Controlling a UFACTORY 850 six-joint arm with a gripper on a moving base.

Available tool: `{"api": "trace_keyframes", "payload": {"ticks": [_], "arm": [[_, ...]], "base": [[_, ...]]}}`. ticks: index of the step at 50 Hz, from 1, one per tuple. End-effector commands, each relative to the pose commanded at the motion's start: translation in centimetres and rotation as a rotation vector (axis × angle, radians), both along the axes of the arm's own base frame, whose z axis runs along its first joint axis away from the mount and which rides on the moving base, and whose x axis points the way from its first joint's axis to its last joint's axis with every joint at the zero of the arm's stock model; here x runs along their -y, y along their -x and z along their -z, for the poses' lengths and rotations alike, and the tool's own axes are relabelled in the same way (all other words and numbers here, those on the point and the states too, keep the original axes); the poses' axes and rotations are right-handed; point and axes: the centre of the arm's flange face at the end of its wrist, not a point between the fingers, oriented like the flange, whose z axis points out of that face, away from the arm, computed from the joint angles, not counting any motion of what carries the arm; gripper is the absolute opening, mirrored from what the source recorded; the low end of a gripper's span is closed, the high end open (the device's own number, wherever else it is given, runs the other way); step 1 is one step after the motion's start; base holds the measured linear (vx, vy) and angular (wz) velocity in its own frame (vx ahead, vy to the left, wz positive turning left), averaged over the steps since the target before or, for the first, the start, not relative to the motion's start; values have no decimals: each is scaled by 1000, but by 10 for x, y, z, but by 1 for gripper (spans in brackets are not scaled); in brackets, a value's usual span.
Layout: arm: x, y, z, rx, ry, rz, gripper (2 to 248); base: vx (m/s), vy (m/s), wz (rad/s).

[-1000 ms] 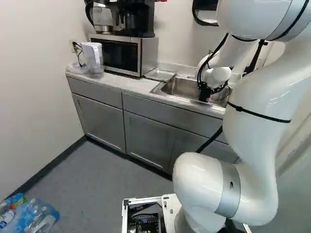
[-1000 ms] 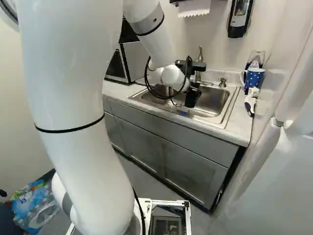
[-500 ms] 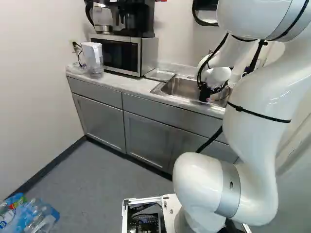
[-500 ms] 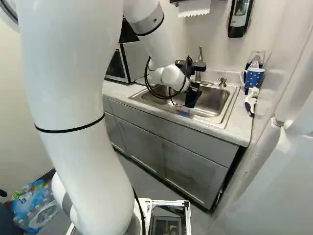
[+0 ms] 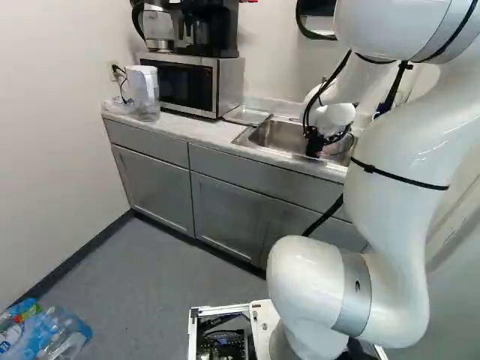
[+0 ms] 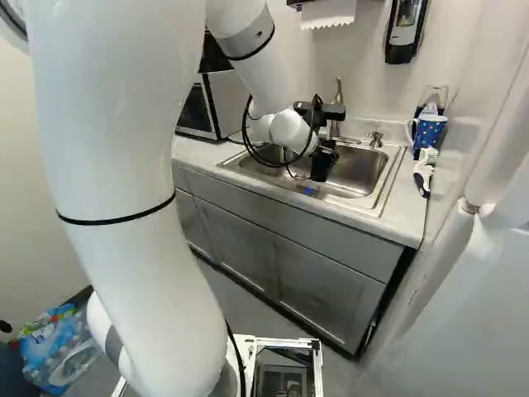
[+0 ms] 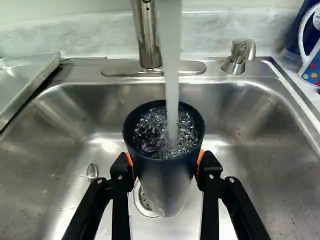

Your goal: Rinse the cup and place it in the tray

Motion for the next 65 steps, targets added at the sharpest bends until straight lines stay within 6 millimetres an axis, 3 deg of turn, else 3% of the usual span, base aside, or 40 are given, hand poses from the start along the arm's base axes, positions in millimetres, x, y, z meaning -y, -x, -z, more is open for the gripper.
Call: {"api": "trace_keyframes", "payload": {"ticks": [17,55,65], "arm": [[-28,-2,-4,4,2,-49,126],[-87,-28,-46,82,30,-169,126],[-93,-30,-57,103,37,-182,126]], "base": [[0,0,0],[0,0,0],[0,0,0]]}}
